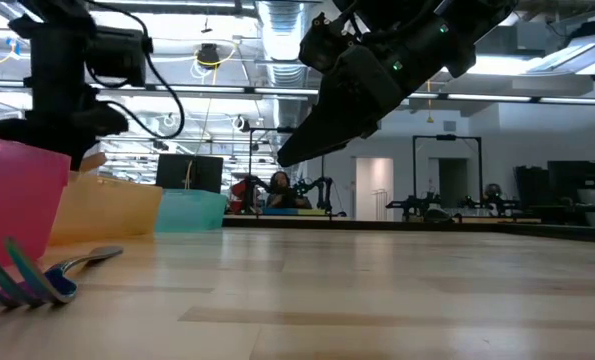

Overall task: Sort silverware by color (type)
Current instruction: Put the orange fork into the orange bin

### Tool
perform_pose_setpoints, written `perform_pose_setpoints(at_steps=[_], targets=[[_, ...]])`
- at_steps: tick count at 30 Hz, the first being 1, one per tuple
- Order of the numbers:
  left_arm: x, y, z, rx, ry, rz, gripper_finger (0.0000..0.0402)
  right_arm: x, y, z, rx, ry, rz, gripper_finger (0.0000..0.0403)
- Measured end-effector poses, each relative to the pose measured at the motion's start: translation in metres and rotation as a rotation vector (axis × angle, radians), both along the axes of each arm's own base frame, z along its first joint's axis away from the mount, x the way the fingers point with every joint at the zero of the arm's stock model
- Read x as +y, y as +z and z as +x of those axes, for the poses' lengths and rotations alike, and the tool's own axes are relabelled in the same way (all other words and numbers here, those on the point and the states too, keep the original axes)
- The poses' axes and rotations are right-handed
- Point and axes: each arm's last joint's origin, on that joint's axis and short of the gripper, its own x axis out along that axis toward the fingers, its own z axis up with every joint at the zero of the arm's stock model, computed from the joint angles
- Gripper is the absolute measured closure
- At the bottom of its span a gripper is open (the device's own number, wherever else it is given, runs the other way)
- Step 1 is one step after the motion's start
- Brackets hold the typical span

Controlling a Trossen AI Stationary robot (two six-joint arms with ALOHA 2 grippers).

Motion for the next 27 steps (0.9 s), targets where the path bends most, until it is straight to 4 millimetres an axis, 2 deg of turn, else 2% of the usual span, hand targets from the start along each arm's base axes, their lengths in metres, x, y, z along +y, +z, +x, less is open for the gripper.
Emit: perform_pose_setpoints(at_steps=[4,13,24,27], targets=[[0.002,-0.010,-0.005,0.025,-0.008,-0.043,0.0383,0.001,0.000,0.000,0.001,0.004,-0.001,0.0120],[0.008,-0.010,-0.008,0.031,-0.020,-0.040,0.0383,0.002,0.000,0.000,0.000,0.005,0.000,0.0120],[0.016,-0.010,-0.004,0.003,-0.038,0.044,0.0383,0.002,0.000,-0.001,0.006,0.002,0.005,0.0120],[0.016,-0.016,-0.005,0.006,-0.037,0.064,0.0383,0.002,-0.001,-0.001,0.007,0.002,0.005,0.0120]])
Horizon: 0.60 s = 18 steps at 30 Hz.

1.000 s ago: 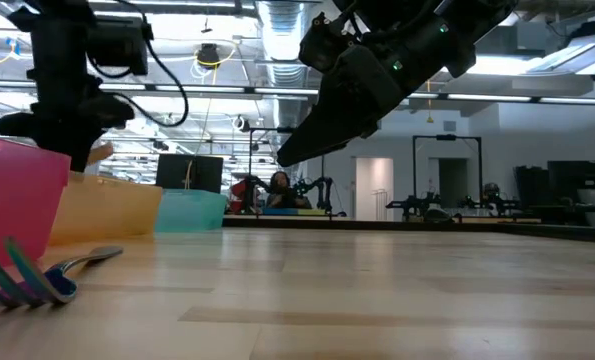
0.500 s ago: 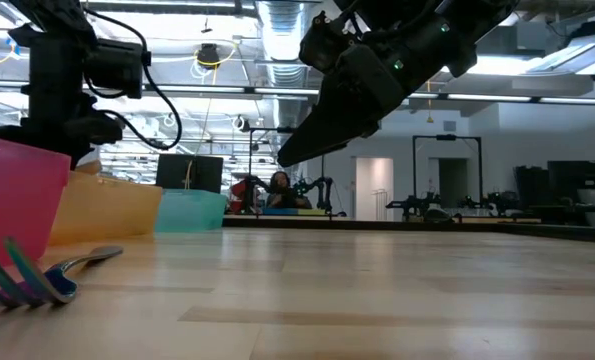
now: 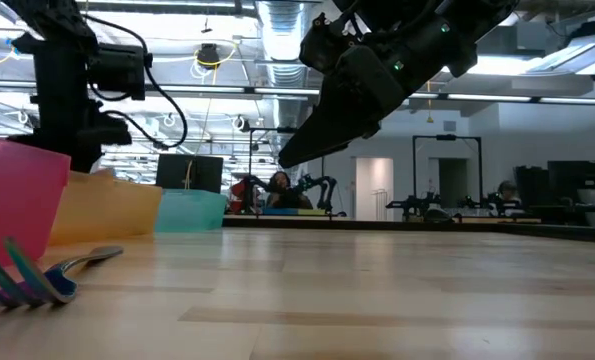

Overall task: Sort silverware by color (type)
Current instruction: Put the orange fork into the orange bin

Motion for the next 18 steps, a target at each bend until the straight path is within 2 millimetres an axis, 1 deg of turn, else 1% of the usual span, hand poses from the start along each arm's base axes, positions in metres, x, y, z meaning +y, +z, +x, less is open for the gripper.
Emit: perform_pose_setpoints(at_steps=[5,7,15,18], targets=[[-0.003,-0.020,-0.004,-0.019,-0.001,-0.025,0.0383,0.000,0.000,0.000,0.001,0.000,0.000,0.0120],[-0.004,-0.025,-0.006,-0.010,0.009,-0.027,0.0383,0.000,0.000,0.000,0.002,0.000,0.000,0.0120],[-0.004,-0.028,-0.007,0.000,0.015,-0.001,0.0383,0.000,0.000,0.000,0.001,0.000,0.000,0.0120],[-0.004,-0.028,-0.006,-0.005,0.012,0.004,0.0371,0.000,0.000,0.000,0.001,0.000,0.000,0.0120]])
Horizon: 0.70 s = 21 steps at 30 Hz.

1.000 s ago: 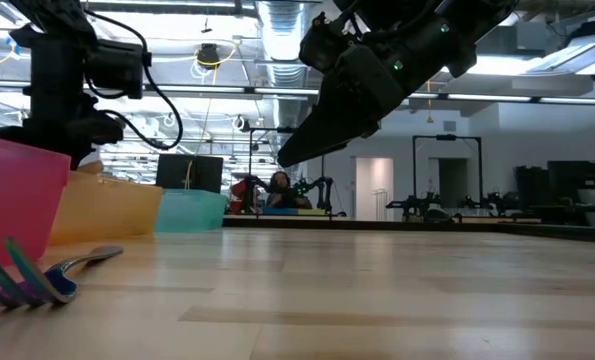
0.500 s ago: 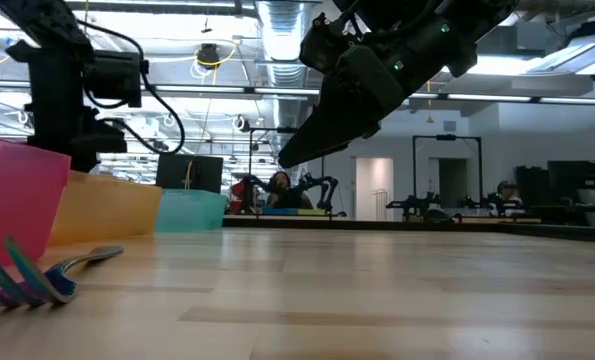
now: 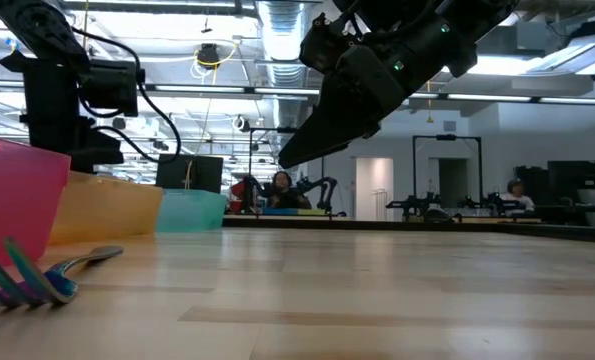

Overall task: Sort silverware by color (type)
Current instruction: Put the orange fork into the orange bin

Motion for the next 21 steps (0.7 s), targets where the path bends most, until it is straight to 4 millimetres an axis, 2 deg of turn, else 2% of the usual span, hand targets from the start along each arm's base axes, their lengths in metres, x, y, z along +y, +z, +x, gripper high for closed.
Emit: perform_pose_setpoints(at_steps=[6,21], targets=[[0.0010,0.0003,0.0010,-0.004,-0.003,0.022,0.0343,0.0000,0.0000,0.0000,0.001,0.000,0.000,0.0120],[0.0023,0.0010,0.0037,-0.020,-0.067,0.039,0.0338,-0.0001,-0.0008,-0.0006,0.009,0.000,-0.001,0.0120]])
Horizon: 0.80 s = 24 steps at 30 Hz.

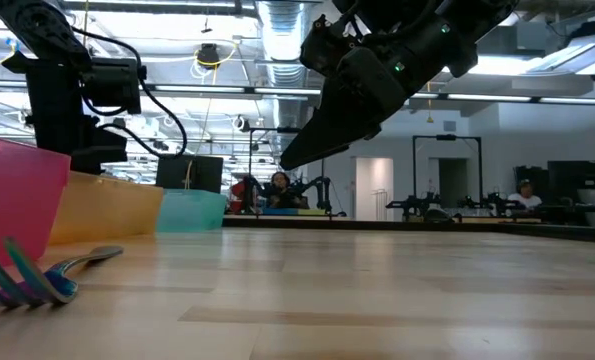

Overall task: Sort silverware by color (type)
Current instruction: Put the orange fork into the orange bin, then put the black fork into the blue bin

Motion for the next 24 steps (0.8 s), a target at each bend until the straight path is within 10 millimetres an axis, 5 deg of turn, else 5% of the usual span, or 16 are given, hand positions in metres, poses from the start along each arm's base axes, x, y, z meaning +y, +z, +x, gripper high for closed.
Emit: perform_pose_setpoints(at_steps=[14,24], targets=[[0.001,0.003,0.003,-0.024,-0.008,0.011,0.0274,0.000,0.000,0.000,0.001,0.004,-0.005,0.0120],[0.004,0.023,0.010,-0.059,-0.011,0.000,0.0237,0.000,0.000,0.000,0.000,0.006,-0.009,0.0120]])
